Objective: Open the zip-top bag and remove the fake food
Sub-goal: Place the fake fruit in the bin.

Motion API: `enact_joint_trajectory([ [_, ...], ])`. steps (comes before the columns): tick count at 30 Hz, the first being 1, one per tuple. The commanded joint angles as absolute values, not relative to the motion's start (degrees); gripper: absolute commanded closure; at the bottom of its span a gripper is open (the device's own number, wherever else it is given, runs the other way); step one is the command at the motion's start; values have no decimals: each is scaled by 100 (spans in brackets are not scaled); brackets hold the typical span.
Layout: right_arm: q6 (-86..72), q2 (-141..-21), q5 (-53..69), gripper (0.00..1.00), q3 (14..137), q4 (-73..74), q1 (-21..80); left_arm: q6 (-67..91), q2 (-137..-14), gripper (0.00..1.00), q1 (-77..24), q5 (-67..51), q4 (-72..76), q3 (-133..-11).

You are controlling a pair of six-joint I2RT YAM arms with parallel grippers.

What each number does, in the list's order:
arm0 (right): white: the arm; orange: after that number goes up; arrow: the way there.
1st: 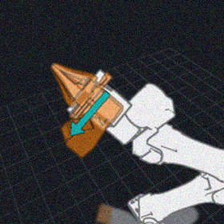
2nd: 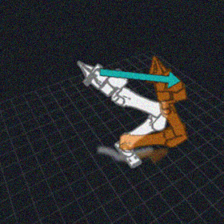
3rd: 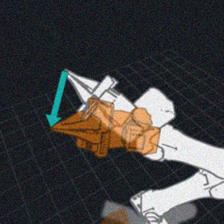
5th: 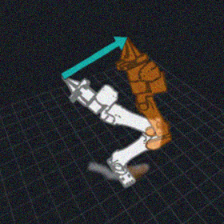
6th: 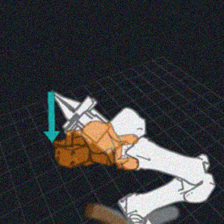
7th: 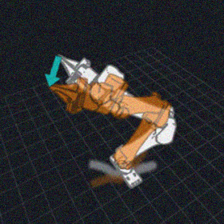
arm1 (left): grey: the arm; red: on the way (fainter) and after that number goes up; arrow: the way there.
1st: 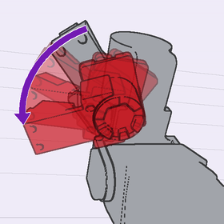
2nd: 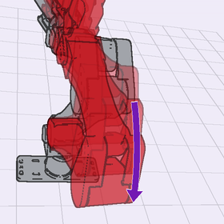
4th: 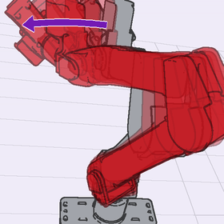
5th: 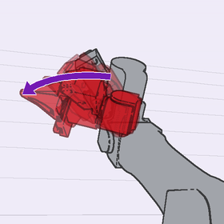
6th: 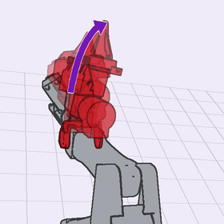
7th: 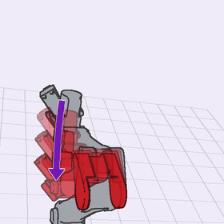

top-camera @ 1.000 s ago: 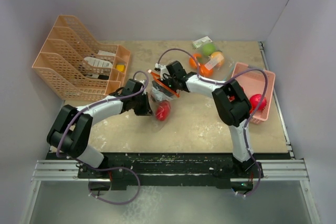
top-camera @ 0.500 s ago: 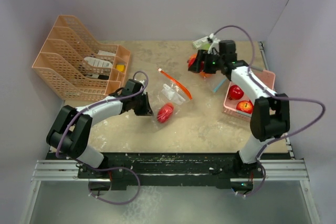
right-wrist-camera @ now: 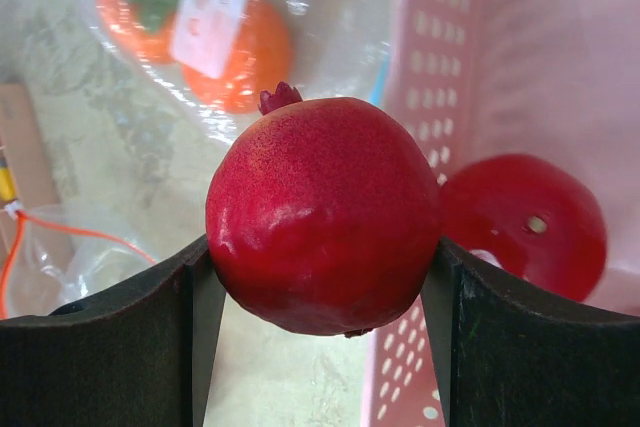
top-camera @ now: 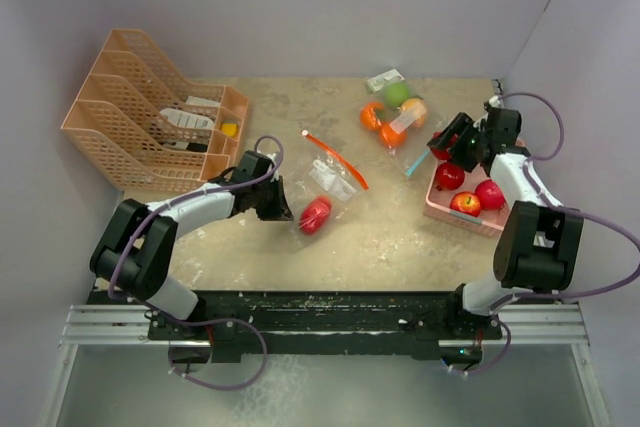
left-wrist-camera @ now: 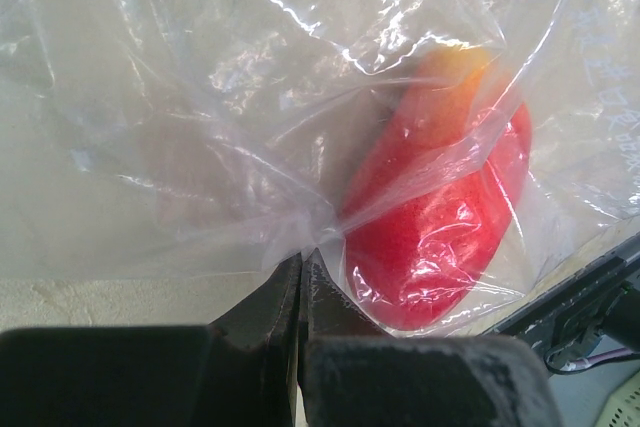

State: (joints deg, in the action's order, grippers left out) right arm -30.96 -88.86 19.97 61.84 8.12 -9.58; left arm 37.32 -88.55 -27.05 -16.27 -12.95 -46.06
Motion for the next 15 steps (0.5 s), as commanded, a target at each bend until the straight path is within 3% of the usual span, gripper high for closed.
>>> enact_joint_trajectory([
  [1,-3312,-8657,1626,40,6136,819,-976,3682,-8871,100,-2720,-1688,-1142,-4743],
  [15,-3871,-8131,557,42,5687,1173,-976,3814,-8987,100,-2725,-1753,-936,-4733],
])
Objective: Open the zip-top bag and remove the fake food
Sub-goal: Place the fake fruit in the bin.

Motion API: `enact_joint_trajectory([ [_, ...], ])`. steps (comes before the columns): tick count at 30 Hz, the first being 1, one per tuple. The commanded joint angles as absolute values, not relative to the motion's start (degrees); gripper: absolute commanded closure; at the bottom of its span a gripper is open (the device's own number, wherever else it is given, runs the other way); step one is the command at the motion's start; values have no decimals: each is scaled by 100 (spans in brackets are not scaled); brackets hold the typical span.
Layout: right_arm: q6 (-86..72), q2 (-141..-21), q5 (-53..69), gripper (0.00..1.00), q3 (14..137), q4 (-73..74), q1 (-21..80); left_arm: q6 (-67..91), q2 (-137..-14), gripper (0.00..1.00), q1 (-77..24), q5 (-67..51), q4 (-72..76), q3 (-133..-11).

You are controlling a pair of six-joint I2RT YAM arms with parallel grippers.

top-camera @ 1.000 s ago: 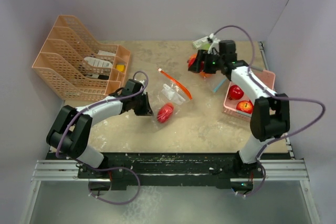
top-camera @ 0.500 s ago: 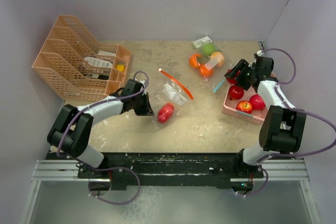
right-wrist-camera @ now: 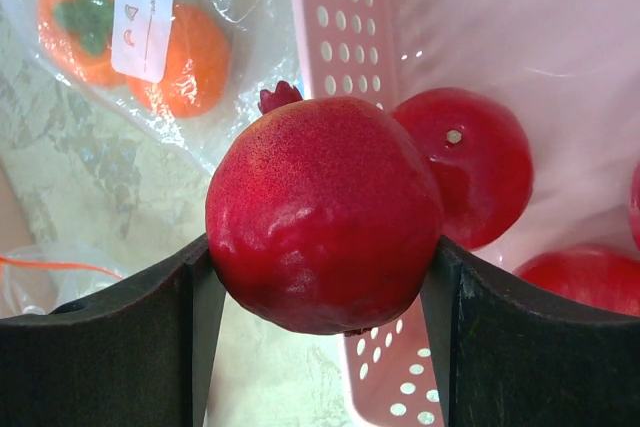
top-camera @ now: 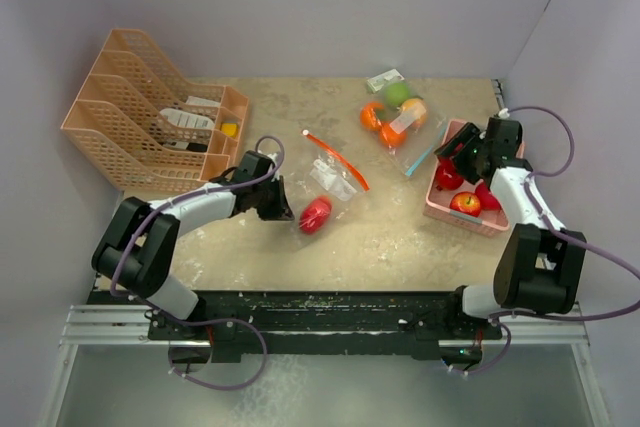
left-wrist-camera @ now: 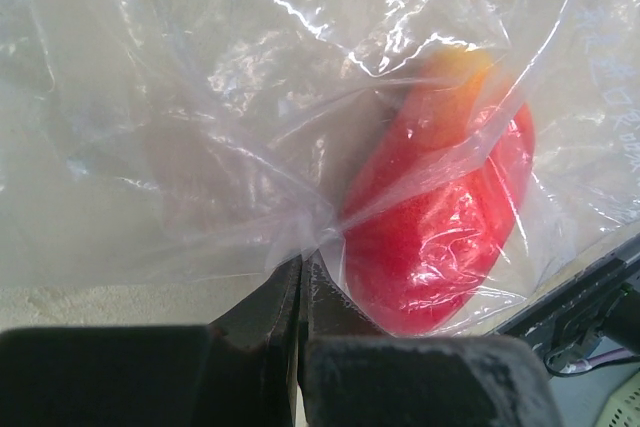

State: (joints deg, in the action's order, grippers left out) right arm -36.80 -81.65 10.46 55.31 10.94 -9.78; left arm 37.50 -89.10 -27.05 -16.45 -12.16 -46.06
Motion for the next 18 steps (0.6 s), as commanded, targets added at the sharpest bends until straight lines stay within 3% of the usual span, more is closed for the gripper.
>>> enact_joint_trajectory([
  [1,-3874,-8240,461,42,5933,1309,-976,3798,-9007,100,-2725,-1757,-948,-4769],
  [6,-3864,-8838,49,41,6752,1677,-1001,3692,-9033,100,-2725,-1724,-1075,-4892],
  [7,-3839,-8974,36,36,6874,1738,-1010,3691,-9014,100,-2725,-1715,-1079,-4873],
  [9,-3802,-9168,0,15,7060,1875,-1019,3683,-8988,100,-2725,-1709,-1090,-4822],
  [11,-3756,-9164,-39,1,7092,1895,-1019,3687,-8954,100,-2725,-1693,-1078,-4770],
  [18,-3436,-8884,197,4,6848,1554,-1011,3752,-9034,100,-2725,-1739,-951,-4744],
])
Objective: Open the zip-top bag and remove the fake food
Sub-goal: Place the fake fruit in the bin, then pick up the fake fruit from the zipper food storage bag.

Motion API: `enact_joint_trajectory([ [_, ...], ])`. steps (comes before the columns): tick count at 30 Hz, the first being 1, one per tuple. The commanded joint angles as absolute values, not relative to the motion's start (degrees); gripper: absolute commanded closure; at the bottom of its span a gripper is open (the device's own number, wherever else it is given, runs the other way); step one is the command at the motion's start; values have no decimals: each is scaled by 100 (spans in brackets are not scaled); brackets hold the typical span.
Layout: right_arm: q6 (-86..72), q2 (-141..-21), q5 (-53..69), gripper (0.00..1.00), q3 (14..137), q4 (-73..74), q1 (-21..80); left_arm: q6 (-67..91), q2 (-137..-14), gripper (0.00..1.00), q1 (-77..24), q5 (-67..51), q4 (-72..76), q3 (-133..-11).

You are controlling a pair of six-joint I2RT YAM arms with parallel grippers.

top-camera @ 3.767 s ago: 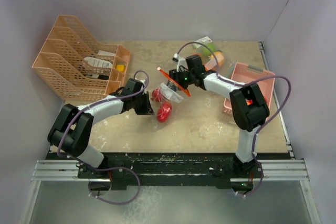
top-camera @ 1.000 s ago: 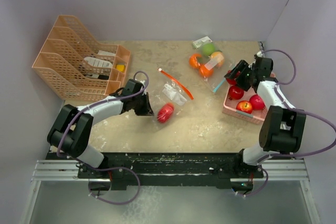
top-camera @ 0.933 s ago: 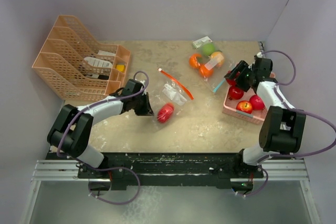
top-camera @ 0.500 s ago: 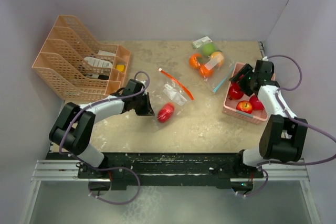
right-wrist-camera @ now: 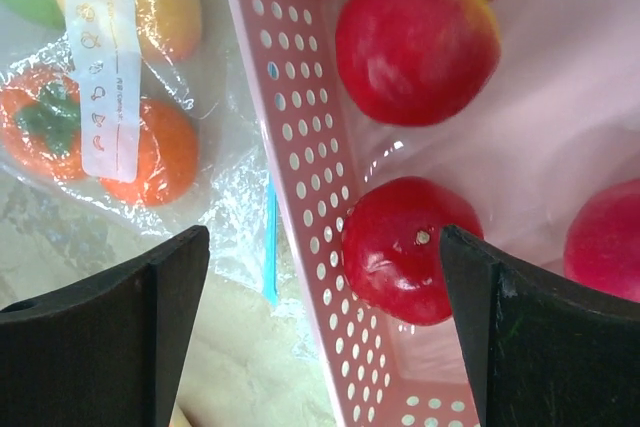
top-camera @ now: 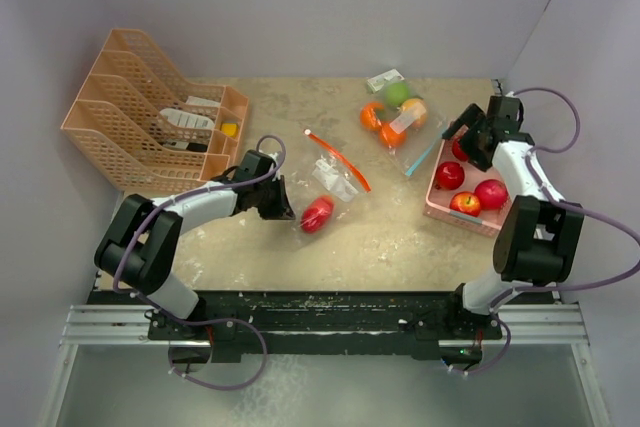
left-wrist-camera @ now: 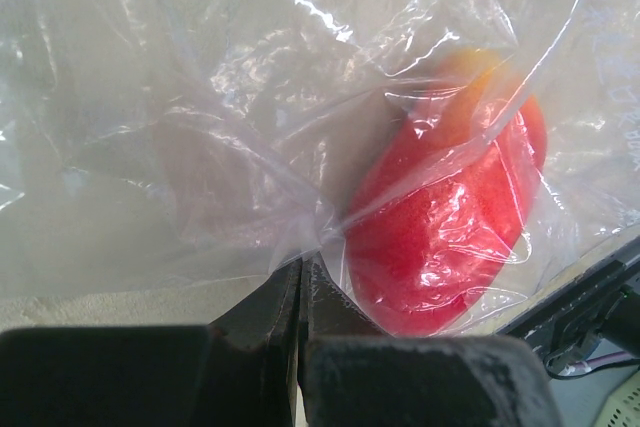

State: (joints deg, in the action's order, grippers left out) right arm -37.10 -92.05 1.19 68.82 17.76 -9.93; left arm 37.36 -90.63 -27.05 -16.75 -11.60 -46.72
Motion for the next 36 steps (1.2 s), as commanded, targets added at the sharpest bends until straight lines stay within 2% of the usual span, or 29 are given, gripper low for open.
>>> enact_joint_trajectory([
  [1,-3407,-8834,329,6,6812,1438,-967,3753,-9050,100,-2725,-1748,-942,-4764],
  [9,-3366,-8605,1351,21,6719,599,170,3724,-9186,100,-2730,-1792,-909,-4837],
  [17,-2947,-10163,2796,37,7651,823,1289,3677,-9225,100,-2733,-1778,-1012,-4991],
  [25,-2601,-10298,2900,70,7593,858,2368,3680,-9229,100,-2733,-1763,-1024,-4968],
  [28,-2515,-10344,3230,77,7266,826,2510,3700,-9275,100,-2742,-1801,-973,-4954],
  [36,-2035,-10585,3604,80,6720,1054,2896,3712,-9381,100,-2799,-1820,-908,-4964],
])
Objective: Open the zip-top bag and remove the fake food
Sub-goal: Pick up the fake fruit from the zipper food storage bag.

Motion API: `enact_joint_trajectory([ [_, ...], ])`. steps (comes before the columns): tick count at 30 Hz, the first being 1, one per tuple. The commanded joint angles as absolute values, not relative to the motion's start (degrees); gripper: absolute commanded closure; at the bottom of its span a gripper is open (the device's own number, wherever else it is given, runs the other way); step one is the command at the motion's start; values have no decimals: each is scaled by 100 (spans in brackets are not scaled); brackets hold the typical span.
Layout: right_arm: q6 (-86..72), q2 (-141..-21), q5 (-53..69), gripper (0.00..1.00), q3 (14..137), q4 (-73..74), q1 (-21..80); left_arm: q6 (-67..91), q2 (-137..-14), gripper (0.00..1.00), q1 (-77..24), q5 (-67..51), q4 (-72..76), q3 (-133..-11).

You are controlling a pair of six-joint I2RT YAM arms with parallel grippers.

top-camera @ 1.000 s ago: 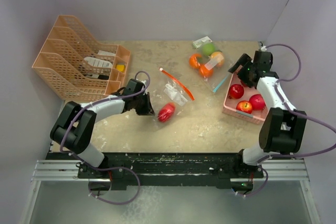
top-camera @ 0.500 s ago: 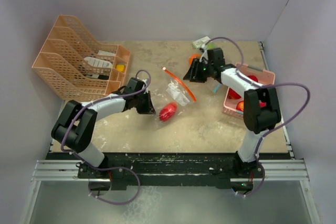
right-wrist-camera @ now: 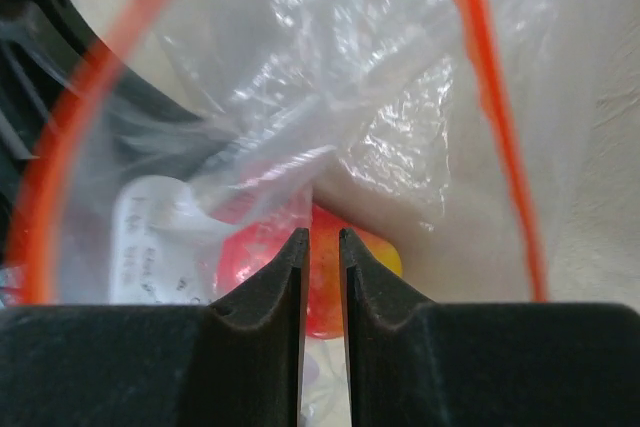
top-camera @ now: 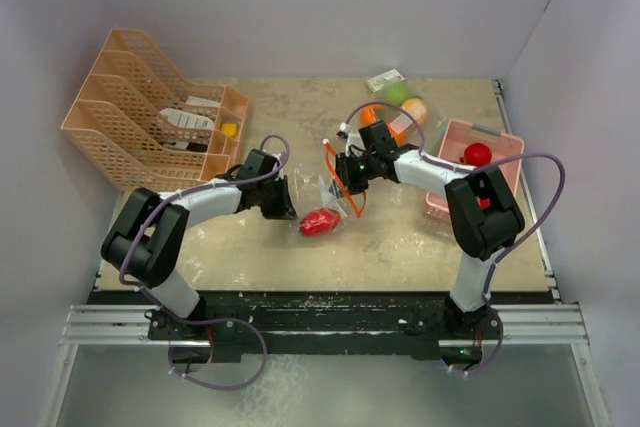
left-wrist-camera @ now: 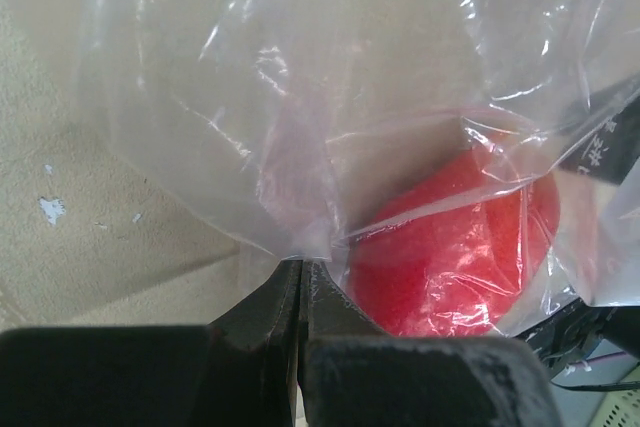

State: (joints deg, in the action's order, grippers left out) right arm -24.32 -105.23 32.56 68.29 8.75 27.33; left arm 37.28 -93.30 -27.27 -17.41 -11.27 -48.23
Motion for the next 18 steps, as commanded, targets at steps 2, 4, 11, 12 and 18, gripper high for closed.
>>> enact_joint_trajectory([
  [2,-1997,-10631,3679,79,6630,1029,2947,3713,-9386,100,-2811,-1820,-905,-4957],
  [4,-1961,-10641,3791,79,6570,1002,2974,3713,-9377,100,-2821,-1819,-910,-4964],
  [11,-1697,-10670,4308,57,6447,952,3079,3722,-9343,100,-2830,-1793,-933,-4949],
  [12,-1632,-10663,4395,52,6415,942,3096,3726,-9347,100,-2830,-1793,-932,-4947],
  [18,-1302,-10465,4793,34,6345,901,3342,3721,-9386,100,-2839,-1810,-923,-4953],
])
